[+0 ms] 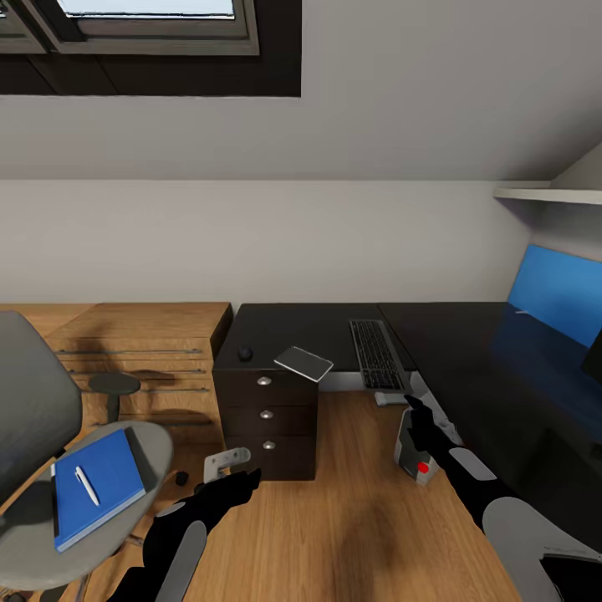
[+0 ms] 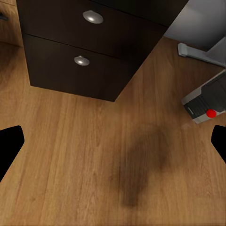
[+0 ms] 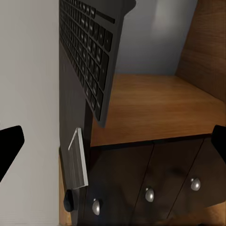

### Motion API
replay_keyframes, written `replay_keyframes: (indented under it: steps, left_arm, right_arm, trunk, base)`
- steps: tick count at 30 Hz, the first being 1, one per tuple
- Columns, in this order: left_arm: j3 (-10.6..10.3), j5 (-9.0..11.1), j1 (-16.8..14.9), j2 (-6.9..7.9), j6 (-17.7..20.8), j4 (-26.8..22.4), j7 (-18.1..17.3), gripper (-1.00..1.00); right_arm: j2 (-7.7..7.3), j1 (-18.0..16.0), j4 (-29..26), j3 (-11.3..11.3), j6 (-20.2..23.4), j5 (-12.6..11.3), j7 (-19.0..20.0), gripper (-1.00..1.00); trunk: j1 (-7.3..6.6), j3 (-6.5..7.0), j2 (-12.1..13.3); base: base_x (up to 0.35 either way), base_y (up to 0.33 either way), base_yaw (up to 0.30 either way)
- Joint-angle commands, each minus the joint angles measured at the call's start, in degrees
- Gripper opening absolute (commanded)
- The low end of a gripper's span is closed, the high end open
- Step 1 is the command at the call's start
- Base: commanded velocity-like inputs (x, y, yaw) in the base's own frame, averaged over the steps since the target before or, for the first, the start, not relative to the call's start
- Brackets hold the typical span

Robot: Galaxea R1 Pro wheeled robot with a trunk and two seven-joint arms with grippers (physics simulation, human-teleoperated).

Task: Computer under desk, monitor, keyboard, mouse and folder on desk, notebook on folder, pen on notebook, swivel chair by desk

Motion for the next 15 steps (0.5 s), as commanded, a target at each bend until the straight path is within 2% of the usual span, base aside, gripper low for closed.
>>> replay_keyframes:
  steps: [1, 15]
  left_arm:
    - [-0.05, 0.63, -0.04, 0.01, 0.15, -0.07, 0.52, 1.0]
    - [-0.05, 0.59, -0.04, 0.03, 0.15, 0.73, 0.6, 1.0]
  right_arm:
    - [0.02, -0.05, 0.03, -0.28, 0.34, -0.25, 0.14, 1.0]
    - [-0.06, 0.02, 0.52, -0.24, 0.31, 0.06, 2.43, 1.0]
  trunk:
    - [0.22, -0.24, -0.45]
    - [3.3, -2.76, -6.06]
  base:
    - [0.0, 0.0, 0.0]
    - [0.0, 0.0, 0.0]
